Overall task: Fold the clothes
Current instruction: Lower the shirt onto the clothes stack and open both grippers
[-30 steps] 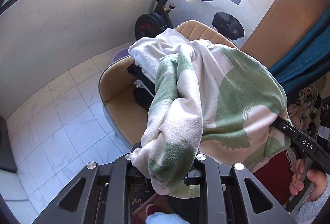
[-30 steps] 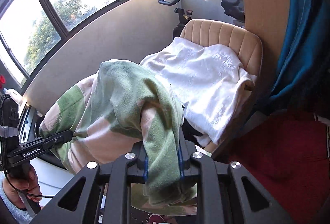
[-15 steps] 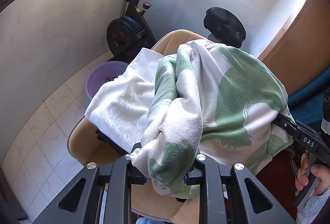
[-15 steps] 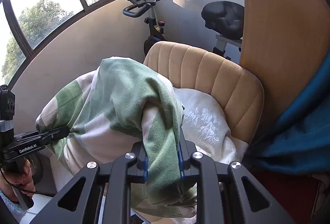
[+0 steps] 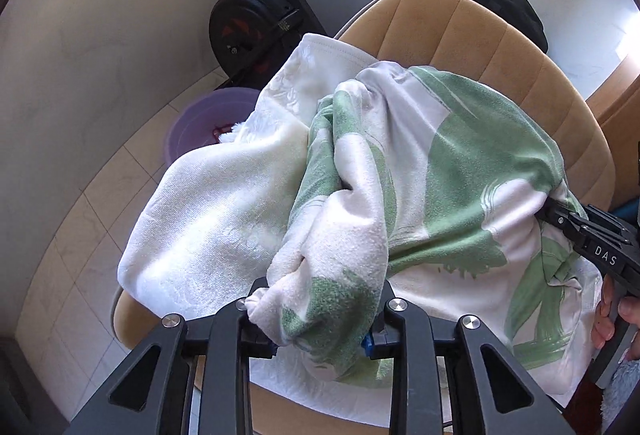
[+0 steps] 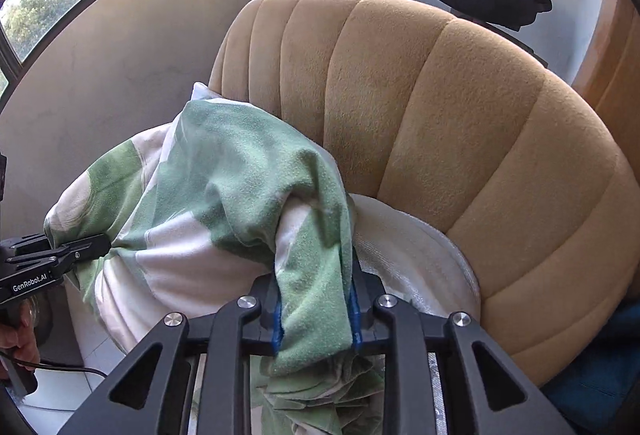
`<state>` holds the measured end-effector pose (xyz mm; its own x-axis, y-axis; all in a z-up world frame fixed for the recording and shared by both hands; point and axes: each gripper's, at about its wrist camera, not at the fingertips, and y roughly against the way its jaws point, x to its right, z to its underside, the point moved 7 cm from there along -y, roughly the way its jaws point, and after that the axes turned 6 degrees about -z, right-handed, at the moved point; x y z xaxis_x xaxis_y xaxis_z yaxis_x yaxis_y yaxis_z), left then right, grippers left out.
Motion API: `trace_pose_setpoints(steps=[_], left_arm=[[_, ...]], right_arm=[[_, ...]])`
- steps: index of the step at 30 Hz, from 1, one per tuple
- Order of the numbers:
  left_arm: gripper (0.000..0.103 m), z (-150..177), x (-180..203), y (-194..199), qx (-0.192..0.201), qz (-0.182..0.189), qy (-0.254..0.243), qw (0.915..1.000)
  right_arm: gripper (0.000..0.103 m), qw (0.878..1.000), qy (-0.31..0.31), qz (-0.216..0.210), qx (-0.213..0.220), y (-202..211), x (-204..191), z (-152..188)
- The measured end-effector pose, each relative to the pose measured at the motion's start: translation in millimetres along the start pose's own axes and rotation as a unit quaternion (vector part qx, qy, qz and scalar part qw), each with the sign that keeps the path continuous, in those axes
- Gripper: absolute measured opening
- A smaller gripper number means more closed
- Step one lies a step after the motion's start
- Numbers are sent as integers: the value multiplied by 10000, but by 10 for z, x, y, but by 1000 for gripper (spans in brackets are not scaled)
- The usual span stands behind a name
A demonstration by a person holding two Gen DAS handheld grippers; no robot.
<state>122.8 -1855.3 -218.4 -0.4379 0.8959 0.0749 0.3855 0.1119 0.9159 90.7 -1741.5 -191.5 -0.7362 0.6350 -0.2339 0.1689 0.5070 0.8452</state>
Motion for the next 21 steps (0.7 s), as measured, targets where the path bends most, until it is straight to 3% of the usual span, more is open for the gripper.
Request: trace_pose_setpoints(steps=[4,8,11,14,16,18,21], left_arm=[[33,-36,-64,-139,-206,87,-33,9997],[38,-94,-67,-193,-409,208,-184,9988],[40,-110,-108,-193,-570,451,-298,9969],[42,-123,-183,-190,-776,792,-231,9936],[43,-93,-237,-161,-868,974,-171,9913],[43,-61,-288,-140,-912,1102,-221,9895],[44,-46,-319,-164,-954,1170,-336,9880]], right_arm=[[28,9999,-98,-28,92,-36,13,86],[41,9993,-325,-187,32,107,9,153],[46,9983,-530,-104,213,447,-5,245],[65,9969,-528,206,540,842,-34,417],[65,9953,-733,115,625,1011,-43,593],[65,9923,-1161,-101,410,905,-109,898],[65,9872,-1595,-7,17,507,-196,1228]])
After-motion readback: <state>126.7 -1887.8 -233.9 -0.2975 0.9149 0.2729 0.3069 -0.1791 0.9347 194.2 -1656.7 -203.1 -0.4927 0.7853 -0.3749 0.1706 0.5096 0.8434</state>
